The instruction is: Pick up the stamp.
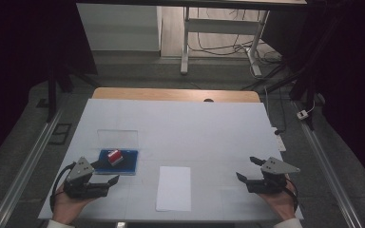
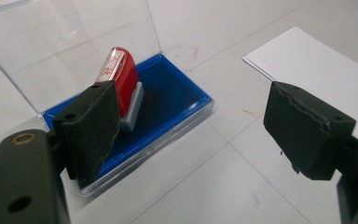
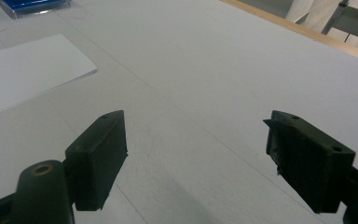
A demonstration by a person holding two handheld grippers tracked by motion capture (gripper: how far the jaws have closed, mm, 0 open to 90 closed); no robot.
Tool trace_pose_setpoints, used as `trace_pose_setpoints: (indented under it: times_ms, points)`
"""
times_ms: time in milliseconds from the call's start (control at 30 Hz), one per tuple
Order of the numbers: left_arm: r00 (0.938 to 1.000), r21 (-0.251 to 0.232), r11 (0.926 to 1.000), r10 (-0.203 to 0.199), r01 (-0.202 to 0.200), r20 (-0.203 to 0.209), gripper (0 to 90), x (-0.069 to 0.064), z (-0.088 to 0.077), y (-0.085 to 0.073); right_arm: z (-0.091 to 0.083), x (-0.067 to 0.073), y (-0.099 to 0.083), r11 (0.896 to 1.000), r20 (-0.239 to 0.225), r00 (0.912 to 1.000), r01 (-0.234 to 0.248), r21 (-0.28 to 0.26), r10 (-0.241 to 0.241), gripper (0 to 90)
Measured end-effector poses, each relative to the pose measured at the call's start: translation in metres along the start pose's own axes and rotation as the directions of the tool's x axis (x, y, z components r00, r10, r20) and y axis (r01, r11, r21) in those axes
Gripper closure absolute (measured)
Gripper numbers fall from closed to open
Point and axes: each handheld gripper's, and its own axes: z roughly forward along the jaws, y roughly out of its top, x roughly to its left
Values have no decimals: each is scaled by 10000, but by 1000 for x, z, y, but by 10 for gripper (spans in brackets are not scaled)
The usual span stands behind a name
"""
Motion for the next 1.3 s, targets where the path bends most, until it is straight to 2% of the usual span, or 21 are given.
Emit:
trace_pose_setpoints:
  times_ms: [133,433,533,567,800,1067,1300]
  points:
    - [9999,62,9999,86,-87,71,196,0,-4,6,1,1,0,10000,-70,10000,-23,-14,23,200]
    - [9988,576,9972,478,-481,56,214,6,-8,26,4,3,-1,9999,-214,9998,9,160,-5,204]
    - [9988,676,9965,487,-489,42,215,8,-7,31,4,3,-1,9997,-208,9998,53,238,-48,205]
    - [9987,834,9952,516,-516,18,218,10,-5,36,5,4,-1,9997,-205,9998,45,246,-40,205]
    - [9983,1217,9909,582,-576,-16,229,17,4,46,6,5,-2,9992,-222,9997,114,392,-105,207]
    - [9987,1664,9849,501,-477,-103,237,27,18,49,8,6,-3,9982,-255,9995,173,573,-159,210]
    - [9990,1855,9818,434,-411,-82,265,35,26,50,10,6,-4,9972,-292,9993,238,703,-218,212]
